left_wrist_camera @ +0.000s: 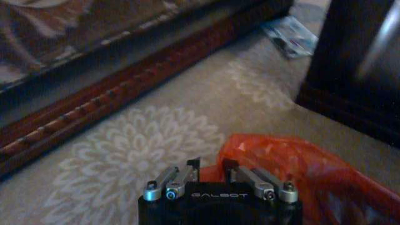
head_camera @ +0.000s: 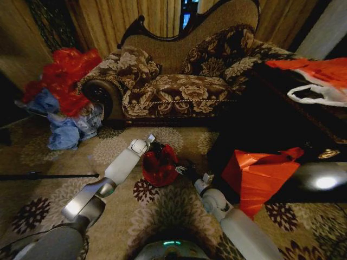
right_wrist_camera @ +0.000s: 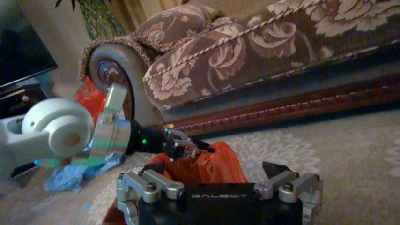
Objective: Place a garbage bag over the trash bin.
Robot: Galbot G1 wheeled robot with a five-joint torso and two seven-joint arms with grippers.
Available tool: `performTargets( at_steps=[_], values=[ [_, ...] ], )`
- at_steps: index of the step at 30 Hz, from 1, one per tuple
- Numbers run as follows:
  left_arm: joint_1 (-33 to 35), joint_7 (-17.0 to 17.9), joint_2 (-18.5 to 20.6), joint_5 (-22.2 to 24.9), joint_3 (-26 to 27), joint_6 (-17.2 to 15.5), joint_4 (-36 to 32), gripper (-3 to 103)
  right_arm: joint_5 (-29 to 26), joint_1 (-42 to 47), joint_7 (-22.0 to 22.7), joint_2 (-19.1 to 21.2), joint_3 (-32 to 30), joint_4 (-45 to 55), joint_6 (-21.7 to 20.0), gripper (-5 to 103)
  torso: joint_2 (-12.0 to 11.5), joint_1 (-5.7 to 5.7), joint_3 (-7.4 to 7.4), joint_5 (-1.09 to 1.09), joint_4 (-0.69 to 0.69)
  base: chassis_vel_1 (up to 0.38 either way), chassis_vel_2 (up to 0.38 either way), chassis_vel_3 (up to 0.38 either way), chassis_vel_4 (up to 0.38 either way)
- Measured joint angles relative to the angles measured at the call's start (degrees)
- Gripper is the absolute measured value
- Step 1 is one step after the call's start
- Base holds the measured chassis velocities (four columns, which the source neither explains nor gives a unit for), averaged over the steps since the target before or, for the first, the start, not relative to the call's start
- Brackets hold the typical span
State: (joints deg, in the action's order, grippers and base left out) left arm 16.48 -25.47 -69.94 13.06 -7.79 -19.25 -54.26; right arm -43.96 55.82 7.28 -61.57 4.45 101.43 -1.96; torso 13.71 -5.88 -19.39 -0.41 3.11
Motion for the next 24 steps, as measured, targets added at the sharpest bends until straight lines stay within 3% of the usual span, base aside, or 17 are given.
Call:
performTargets(
  at_steps=[4,5,7,9,11,12,15,16,19,24],
  values=[
    [1.64,5.51,-0.09,4.53,1.37,3.87,-0.78,39,-0.07,0.12,0.28,0.20,-0.14,0.22,0.00,100,0.00,0.00,0.00,0.00,0.01,0.000,0.000,0.000,0.000],
    [1.64,5.51,-0.09,4.53,1.37,3.87,-0.78,39,-0.07,0.12,0.28,0.20,-0.14,0.22,0.00,100,0.00,0.00,0.00,0.00,0.01,0.000,0.000,0.000,0.000],
    [2.65,7.42,0.43,6.69,2.72,5.52,-2.00,55,-0.19,0.04,0.34,0.22,-0.17,0.22,0.00,100,0.00,0.00,0.00,0.00,0.01,0.000,0.000,0.000,0.000],
    [2.90,7.71,0.56,7.22,3.27,5.98,-2.43,55,-0.38,-0.07,0.39,0.22,-0.26,0.22,0.00,100,0.00,0.00,0.00,0.01,0.00,0.000,0.000,0.000,0.000],
    [4.01,8.84,1.34,9.72,5.32,7.47,-4.84,66,-2.08,-0.75,0.36,0.23,-0.84,0.17,-0.15,100,0.00,0.00,0.00,0.00,0.00,0.000,0.000,0.000,0.000],
    [4.01,8.84,1.34,9.72,5.32,7.47,-4.84,66,-2.08,-0.75,0.36,0.23,-0.84,0.17,-0.15,100,0.00,0.00,0.00,0.00,0.00,0.000,0.000,0.000,0.000],
    [5.47,9.85,2.93,12.74,7.15,7.72,-8.73,82,-6.50,-2.47,-0.54,0.37,-1.22,-0.75,-0.84,100,0.00,0.00,0.00,0.01,0.01,0.000,0.000,0.000,0.000],
    [5.47,9.85,2.93,12.74,7.15,7.72,-8.73,82,-6.50,-2.47,-0.54,0.37,-1.22,-0.75,-0.84,100,0.00,0.00,0.00,0.01,0.01,0.000,0.000,0.000,0.000],
    [7.43,10.29,5.29,16.08,7.24,7.18,-11.95,97,-8.09,-4.04,-1.74,0.53,-1.23,-2.18,-1.28,100,0.00,0.00,0.00,0.01,0.00,0.000,0.000,0.000,0.000],
    [9.38,8.48,6.35,14.65,7.42,5.70,-12.63,100,-8.76,-4.38,-2.13,0.77,-0.89,-2.40,-1.55,100,0.00,0.00,0.00,-0.01,0.01,0.000,0.000,0.000,0.000]
  ],
)
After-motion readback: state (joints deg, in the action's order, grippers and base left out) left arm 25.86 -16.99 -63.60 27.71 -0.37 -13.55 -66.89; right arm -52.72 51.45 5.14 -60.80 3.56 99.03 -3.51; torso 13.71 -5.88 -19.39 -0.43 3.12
